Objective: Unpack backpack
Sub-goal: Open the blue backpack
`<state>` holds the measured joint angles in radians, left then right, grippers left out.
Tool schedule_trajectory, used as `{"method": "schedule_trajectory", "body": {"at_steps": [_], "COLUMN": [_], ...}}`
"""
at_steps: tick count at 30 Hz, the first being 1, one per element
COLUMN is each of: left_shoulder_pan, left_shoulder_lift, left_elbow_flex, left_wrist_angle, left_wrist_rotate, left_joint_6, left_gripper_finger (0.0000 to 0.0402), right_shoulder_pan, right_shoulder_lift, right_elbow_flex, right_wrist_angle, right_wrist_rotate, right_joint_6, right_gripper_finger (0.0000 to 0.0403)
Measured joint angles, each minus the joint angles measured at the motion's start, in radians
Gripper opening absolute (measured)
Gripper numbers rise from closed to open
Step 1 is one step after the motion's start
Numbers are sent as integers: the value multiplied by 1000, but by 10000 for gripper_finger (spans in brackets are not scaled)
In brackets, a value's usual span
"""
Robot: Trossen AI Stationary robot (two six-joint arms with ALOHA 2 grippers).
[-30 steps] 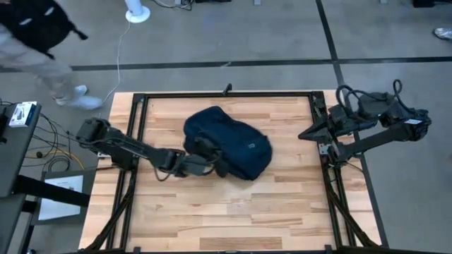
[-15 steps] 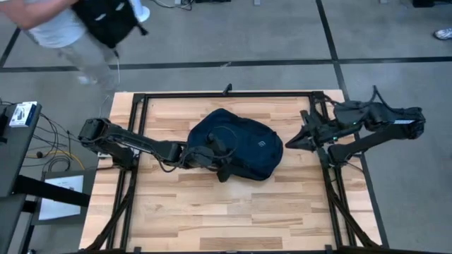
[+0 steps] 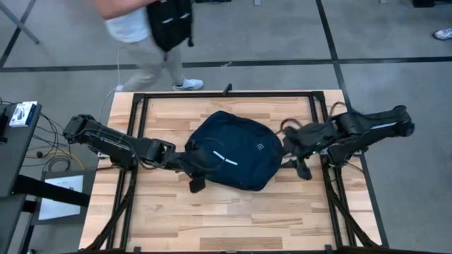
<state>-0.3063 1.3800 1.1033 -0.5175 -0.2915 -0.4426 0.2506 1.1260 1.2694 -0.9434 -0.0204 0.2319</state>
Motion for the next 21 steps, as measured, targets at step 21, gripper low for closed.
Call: {"method": "schedule_trajectory", "body": {"at_steps": [21], "left_shoulder_pan": [-252], "left_shoulder_lift": [77], "left_elbow_flex": [-1], "left_wrist_angle": [94], "left_wrist_rotate": [-179], "left_joint_6": [-89], "left_gripper_finger": [224], "right_shoulder_pan": [179], "right_shoulder_lift": [417], "right_elbow_flex": [0], "right_wrist_angle": [41], "right_wrist_rotate": [415], "right_joint_6": [-408], "right_gripper_finger": [219]}}
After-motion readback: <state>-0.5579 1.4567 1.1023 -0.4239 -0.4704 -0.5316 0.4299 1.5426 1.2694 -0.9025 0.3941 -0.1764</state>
